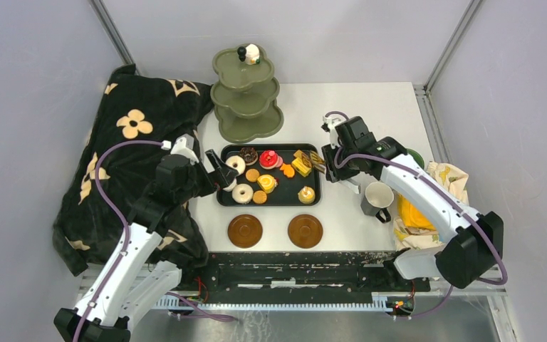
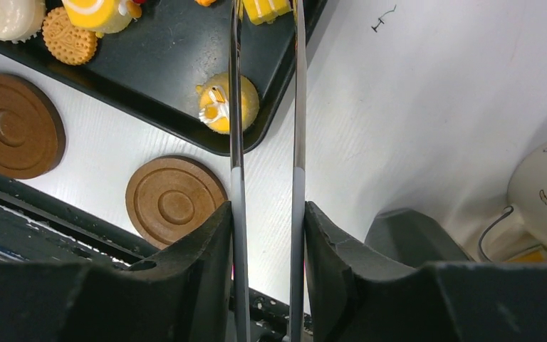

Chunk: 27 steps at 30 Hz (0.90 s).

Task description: Serve the afternoon tea

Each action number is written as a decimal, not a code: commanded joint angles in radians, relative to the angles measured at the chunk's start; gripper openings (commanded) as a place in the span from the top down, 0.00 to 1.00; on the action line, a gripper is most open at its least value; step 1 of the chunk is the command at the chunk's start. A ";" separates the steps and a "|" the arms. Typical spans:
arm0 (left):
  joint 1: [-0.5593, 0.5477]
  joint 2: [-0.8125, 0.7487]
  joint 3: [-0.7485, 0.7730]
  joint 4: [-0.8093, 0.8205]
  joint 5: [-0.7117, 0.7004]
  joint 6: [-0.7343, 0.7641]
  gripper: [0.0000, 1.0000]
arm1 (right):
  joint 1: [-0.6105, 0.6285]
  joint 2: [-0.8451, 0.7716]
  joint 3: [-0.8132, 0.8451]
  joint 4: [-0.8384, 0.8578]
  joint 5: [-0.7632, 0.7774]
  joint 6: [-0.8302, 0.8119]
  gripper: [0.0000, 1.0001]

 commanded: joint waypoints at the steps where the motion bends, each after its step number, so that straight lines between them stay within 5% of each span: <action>1: 0.007 -0.004 -0.012 0.054 0.021 -0.029 0.01 | 0.009 0.019 0.042 0.053 -0.018 -0.056 0.58; 16: 0.006 0.007 -0.008 -0.002 -0.042 -0.004 0.01 | 0.014 0.110 0.035 0.092 -0.025 -0.099 0.47; 27: 0.006 0.044 0.001 -0.004 -0.050 0.006 0.01 | 0.017 0.160 0.049 0.070 -0.031 -0.093 0.53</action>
